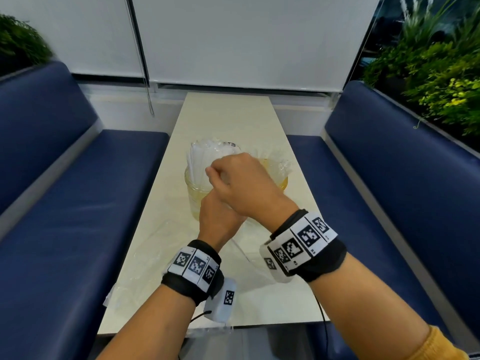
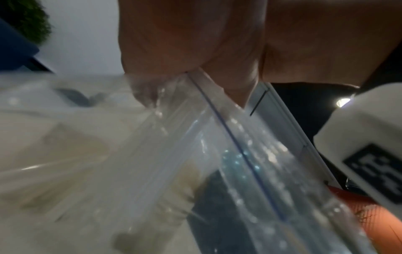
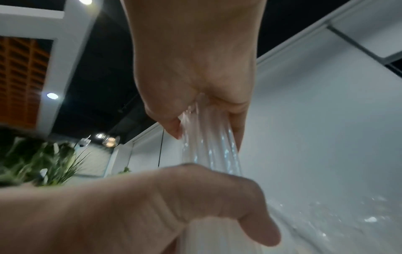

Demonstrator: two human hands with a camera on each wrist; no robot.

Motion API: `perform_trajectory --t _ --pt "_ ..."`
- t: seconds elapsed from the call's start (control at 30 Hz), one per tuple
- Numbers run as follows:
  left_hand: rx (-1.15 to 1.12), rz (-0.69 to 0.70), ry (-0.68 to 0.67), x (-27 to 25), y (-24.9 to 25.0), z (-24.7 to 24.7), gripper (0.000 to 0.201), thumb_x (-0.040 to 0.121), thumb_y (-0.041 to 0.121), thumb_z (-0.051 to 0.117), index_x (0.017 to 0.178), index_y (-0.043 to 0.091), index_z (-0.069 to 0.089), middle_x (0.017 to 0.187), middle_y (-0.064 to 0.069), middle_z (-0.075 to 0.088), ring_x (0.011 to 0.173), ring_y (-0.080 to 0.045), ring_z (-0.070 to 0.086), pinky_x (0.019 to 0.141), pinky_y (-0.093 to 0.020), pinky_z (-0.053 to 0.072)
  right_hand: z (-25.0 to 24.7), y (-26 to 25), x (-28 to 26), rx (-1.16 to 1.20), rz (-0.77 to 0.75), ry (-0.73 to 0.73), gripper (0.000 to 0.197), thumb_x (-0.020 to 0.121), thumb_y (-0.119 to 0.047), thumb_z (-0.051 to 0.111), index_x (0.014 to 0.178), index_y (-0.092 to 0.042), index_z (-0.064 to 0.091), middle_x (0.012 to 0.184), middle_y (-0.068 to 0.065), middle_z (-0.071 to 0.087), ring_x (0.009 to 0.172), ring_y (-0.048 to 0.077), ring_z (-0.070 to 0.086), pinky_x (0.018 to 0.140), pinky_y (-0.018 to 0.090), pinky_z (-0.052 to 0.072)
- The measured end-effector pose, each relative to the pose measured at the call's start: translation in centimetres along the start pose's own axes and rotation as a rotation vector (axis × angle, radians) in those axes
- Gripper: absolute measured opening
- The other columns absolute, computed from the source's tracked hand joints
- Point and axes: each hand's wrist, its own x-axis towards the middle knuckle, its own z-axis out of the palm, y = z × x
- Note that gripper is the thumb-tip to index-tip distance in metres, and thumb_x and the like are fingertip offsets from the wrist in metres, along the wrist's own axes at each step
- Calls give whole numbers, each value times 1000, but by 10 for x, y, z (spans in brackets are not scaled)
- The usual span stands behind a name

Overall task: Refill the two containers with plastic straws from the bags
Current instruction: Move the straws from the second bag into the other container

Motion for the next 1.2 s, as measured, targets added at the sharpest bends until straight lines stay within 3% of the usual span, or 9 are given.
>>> perform_trajectory --t 0.07,0.13,0.2,0.27,0.47,0.67,0.93,1.07,1.2 --pt "-136 -28 -4 -2 -1 -2 13 79 33 71 86 30 60 77 10 67 77 -12 66 59 -28 49 2 6 0 253 26 87 31 95 -41 63 120 -23 65 105 -5 70 96 10 65 87 32 56" --pt "-253 -40 -8 -4 -3 -5 29 76 40 75 104 31 67 94 9 75 91 -7 71 73 -31 59 -2 13 -3 487 100 199 69 79 -50 79 137 -31 47 117 -8 64 109 6 61 92 24 53" --pt "-341 -24 0 -2 -1 -7 31 82 25 76 111 31 67 102 9 75 97 -2 70 78 -25 59 1 16 -10 577 219 206 77 65 -52 88 129 -31 51 114 -10 66 109 4 62 93 23 53" --pt "-330 -5 40 3 4 -8 12 94 8 64 97 19 65 88 5 69 84 2 68 69 -15 53 14 18 -16 636 302 76 53 66 -44 92 107 -21 69 100 -7 73 94 6 70 85 32 60" --pt "-345 -166 -11 4 -2 -9 15 86 15 72 101 14 70 89 0 74 86 -14 73 71 -29 61 33 18 -11 707 362 124 15 83 -21 76 83 -7 72 76 4 75 74 23 75 73 48 62" --pt "-387 -204 -142 -5 -11 -5 52 63 29 93 107 16 68 101 -2 76 94 -17 73 79 -33 61 -17 -3 9 852 286 267 10 89 -9 68 82 -2 65 65 12 68 58 24 69 61 38 61" --pt "-369 -118 -151 0 -15 -5 36 69 18 91 102 24 76 107 5 71 101 -8 65 92 -25 48 -128 21 62 1007 64 586 9 90 -5 66 84 0 61 62 7 62 55 25 62 58 39 57" --pt "-357 -112 -176 2 -10 -7 29 78 7 81 103 22 77 109 3 72 69 8 54 81 -25 44 -119 65 89 865 106 662 25 89 -10 67 94 14 62 63 8 65 58 22 66 64 38 57" --pt "-354 -122 -201 2 -3 -10 29 83 -1 73 105 18 77 110 6 72 64 10 52 79 -18 44 -66 116 98 774 265 586 32 90 -13 67 102 16 62 72 13 65 56 8 63 57 22 53"
